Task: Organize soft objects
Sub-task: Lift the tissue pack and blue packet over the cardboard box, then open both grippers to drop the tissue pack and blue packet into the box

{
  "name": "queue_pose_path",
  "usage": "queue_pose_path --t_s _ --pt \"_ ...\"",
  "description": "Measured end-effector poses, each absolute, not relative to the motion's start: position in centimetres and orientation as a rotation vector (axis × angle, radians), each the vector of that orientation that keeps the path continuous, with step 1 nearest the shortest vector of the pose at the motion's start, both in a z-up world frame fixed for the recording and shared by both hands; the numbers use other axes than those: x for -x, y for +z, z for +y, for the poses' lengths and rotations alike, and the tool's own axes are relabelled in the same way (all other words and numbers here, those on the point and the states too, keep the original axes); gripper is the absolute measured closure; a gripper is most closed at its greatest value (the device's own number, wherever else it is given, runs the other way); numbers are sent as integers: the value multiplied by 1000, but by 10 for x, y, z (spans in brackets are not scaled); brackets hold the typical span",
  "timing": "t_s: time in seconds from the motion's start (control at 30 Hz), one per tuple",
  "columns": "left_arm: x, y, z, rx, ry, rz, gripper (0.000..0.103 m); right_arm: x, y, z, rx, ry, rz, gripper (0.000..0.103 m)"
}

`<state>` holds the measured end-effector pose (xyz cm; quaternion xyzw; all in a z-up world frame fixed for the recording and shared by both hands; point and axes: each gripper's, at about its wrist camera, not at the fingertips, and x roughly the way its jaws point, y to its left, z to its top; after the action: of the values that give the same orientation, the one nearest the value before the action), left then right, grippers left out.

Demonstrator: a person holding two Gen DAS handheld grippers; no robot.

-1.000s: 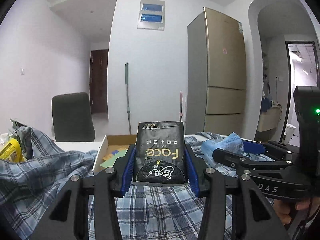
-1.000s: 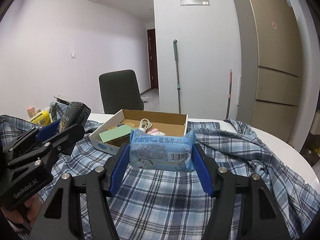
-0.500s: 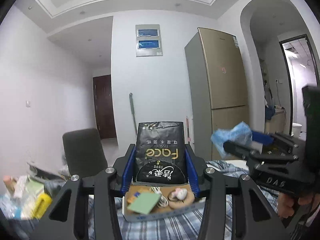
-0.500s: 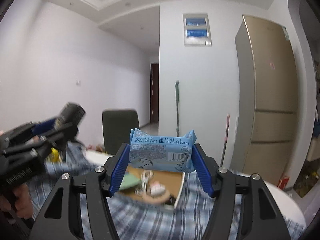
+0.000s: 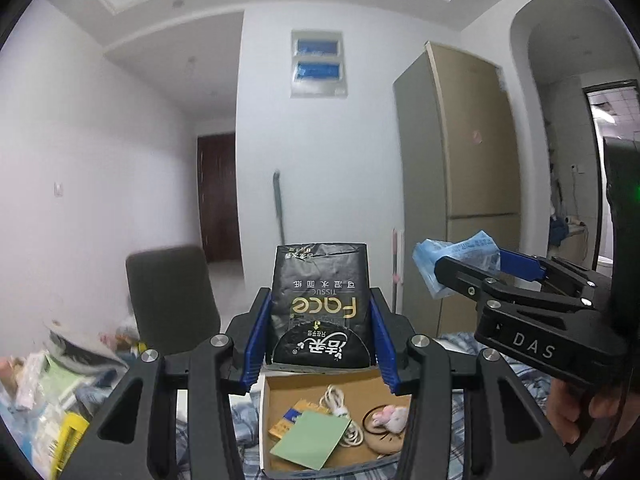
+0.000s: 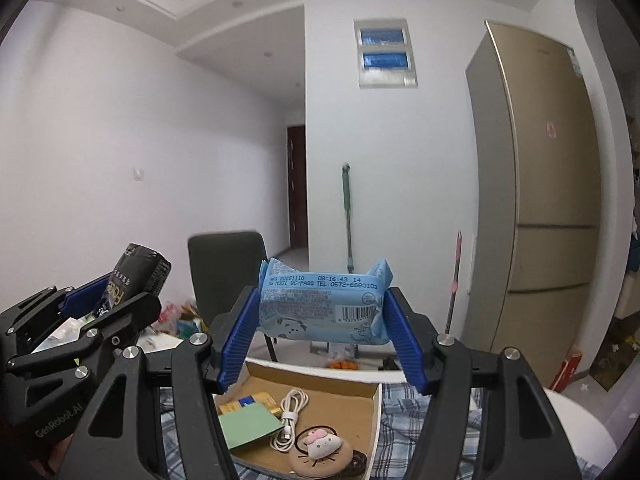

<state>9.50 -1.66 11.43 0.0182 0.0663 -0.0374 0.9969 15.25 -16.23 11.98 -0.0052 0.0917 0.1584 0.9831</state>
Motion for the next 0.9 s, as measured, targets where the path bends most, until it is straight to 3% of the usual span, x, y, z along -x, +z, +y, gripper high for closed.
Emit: queue_pose_path --t_s 0.43,0.67,0.77,0.87,0.9 --pt "-199 19 15 62 -62 539 54 -246 4 -159 -8 368 578 41" --pt "-219 -23 17 66 -66 661 53 -263 -25 -161 -17 409 690 41" --pt "-222 -29 16 50 -67 670 45 -264 -29 -158 -4 417 700 40" --pt "-216 -29 19 48 -57 639 13 -263 -30 -160 1 427 703 40" --pt "-215 -26 19 50 -53 632 13 -263 -32 -161 -3 424 705 39"
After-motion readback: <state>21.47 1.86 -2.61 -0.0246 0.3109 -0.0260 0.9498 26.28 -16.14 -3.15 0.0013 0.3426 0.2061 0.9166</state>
